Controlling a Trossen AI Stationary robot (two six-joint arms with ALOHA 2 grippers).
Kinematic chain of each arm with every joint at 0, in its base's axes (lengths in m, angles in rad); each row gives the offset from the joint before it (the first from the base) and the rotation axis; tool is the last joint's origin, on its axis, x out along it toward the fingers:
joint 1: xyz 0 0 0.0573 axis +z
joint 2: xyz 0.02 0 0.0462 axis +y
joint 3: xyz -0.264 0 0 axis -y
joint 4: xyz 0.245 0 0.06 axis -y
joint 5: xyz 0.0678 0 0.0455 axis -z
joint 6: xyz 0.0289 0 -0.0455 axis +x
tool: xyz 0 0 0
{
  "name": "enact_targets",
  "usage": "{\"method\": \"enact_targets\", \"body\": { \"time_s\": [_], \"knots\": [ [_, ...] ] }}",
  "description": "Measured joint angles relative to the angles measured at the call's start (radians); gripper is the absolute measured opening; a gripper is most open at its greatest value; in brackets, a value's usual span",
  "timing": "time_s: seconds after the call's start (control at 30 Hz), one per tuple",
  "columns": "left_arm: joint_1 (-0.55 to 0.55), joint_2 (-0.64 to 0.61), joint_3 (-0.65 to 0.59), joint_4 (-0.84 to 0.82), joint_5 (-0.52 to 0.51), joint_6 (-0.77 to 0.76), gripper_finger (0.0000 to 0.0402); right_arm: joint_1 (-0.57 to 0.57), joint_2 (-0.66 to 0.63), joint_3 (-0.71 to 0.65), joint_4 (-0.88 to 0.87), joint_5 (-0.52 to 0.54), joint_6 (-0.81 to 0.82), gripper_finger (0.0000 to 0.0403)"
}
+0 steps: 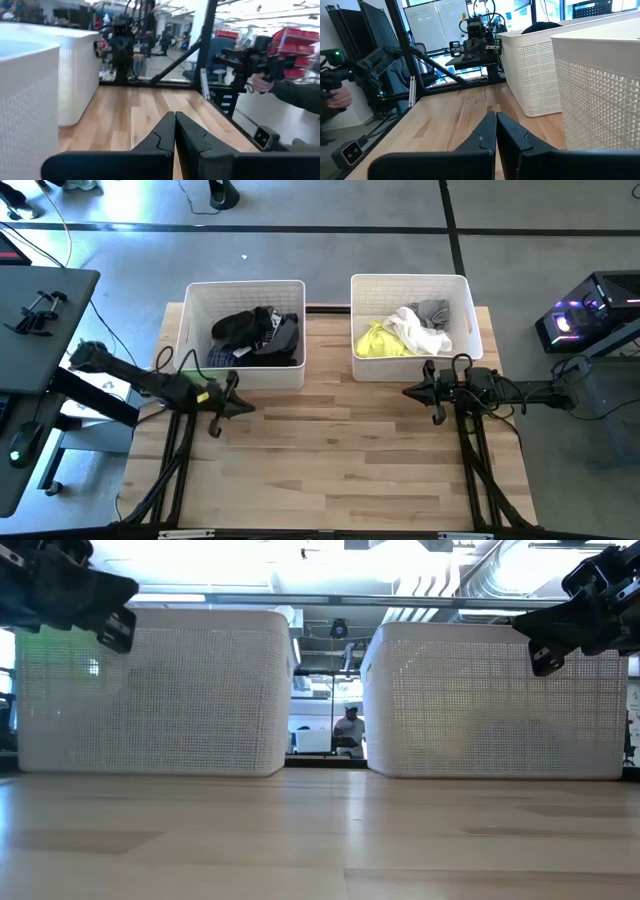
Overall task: Sort clothes
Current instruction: Return to Home Position
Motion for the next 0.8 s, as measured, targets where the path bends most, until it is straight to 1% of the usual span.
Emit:
{"method": "enact_targets", "body": {
  "time_s": [0.23, 0.4, 0.5, 0.6, 0.67, 0.8],
  "knots": [
    [0.172, -0.098, 0.0, -0.118, 0.186, 0.026, 0.0, 0.0, 0.0, 0.0, 0.0, 0.0, 0.026, 0.0],
    [0.274, -0.178, 0.0, -0.182, 0.343, 0.038, 0.0, 0.0, 0.0, 0.0, -0.001, -0.009, 0.044, 0.0],
    [0.322, -0.243, 0.0, -0.26, 0.378, 0.055, 0.0, 0.0, 0.0, 0.0, -0.003, -0.01, 0.036, 0.0],
    [0.357, -0.308, 0.0, -0.343, 0.39, 0.068, 0.0, 0.0, 0.0, 0.0, -0.003, -0.011, 0.032, 0.0],
    [0.366, -0.331, 0.0, -0.339, 0.399, 0.074, 0.0, 0.0, 0.0, 0.0, -0.003, -0.011, 0.03, 0.0],
    [0.366, -0.346, 0.0, -0.339, 0.409, 0.142, 0.0, 0.003, 0.0, 0.0, -0.003, -0.011, 0.025, 0.0]
  ]
}}
